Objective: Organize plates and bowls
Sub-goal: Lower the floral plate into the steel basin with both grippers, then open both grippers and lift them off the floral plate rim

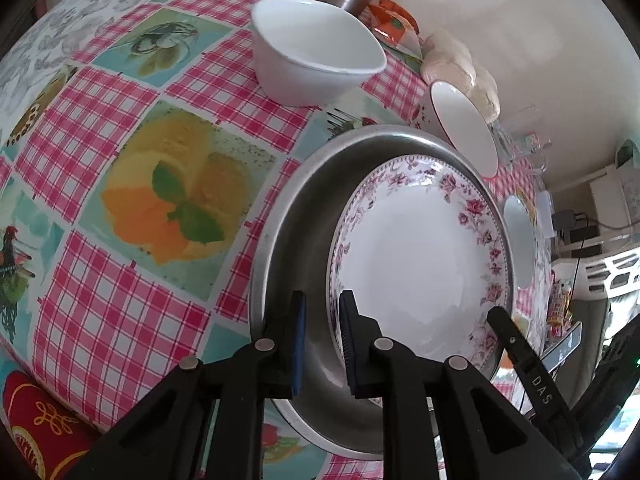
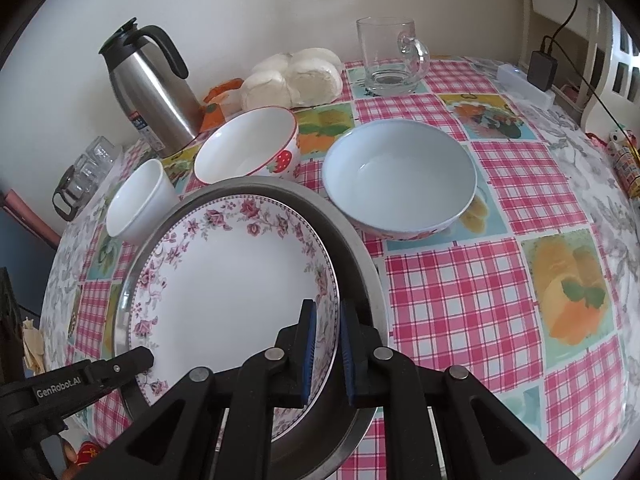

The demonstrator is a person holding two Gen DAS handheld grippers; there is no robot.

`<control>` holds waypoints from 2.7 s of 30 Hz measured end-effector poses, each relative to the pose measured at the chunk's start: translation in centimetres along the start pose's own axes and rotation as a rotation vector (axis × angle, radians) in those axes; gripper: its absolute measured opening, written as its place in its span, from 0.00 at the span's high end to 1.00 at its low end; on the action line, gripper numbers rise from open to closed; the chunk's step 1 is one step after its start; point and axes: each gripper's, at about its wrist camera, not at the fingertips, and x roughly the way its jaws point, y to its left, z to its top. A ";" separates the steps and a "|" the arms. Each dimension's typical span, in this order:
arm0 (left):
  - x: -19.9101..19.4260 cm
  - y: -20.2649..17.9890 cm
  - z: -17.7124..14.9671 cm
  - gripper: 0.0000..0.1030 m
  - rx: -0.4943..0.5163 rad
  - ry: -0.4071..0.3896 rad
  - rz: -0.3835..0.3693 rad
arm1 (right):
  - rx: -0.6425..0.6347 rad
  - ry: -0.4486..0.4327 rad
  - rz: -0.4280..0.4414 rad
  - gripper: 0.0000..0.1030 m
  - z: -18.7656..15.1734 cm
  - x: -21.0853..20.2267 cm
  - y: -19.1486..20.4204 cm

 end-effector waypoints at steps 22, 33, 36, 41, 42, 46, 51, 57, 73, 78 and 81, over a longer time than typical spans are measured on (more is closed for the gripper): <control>-1.0 -0.3 0.2 0.83 0.028 -0.020 0.034 | -0.140 0.089 -0.028 0.86 -0.5 0.5 2.1; -1.0 -0.6 0.0 0.83 0.037 -0.005 0.014 | -0.109 0.104 -0.046 0.86 -0.5 0.6 1.7; -0.9 -0.6 0.1 0.82 0.027 -0.006 0.010 | -0.103 0.093 -0.048 0.86 -0.5 0.5 1.7; -1.0 0.2 0.4 0.80 -0.013 -0.022 0.022 | -0.081 0.075 -0.040 0.87 -0.4 0.2 1.3; -1.1 0.4 0.4 0.80 -0.022 -0.032 0.029 | -0.078 0.071 -0.043 0.87 -0.4 0.1 1.3; -1.1 0.7 0.7 0.80 -0.037 -0.044 0.019 | -0.054 0.061 -0.034 0.86 -0.3 -0.1 0.9; -1.6 0.5 0.9 0.80 -0.021 -0.080 0.030 | -0.040 0.055 -0.018 0.86 -0.2 -0.1 0.6; -2.0 -0.1 1.1 0.80 0.005 -0.110 0.059 | -0.042 0.058 -0.014 0.86 -0.2 0.0 0.7; -4.6 0.6 1.9 0.80 -0.023 -0.234 0.063 | 0.086 -0.034 -0.059 0.85 0.4 -1.7 -1.6; -2.5 1.6 2.2 0.80 -0.058 -0.148 0.047 | 0.092 -0.004 -0.021 0.86 0.2 -1.1 -1.9; -2.1 1.6 2.3 0.80 -0.060 -0.137 0.049 | 0.089 0.009 -0.020 0.89 0.0 -0.7 -1.8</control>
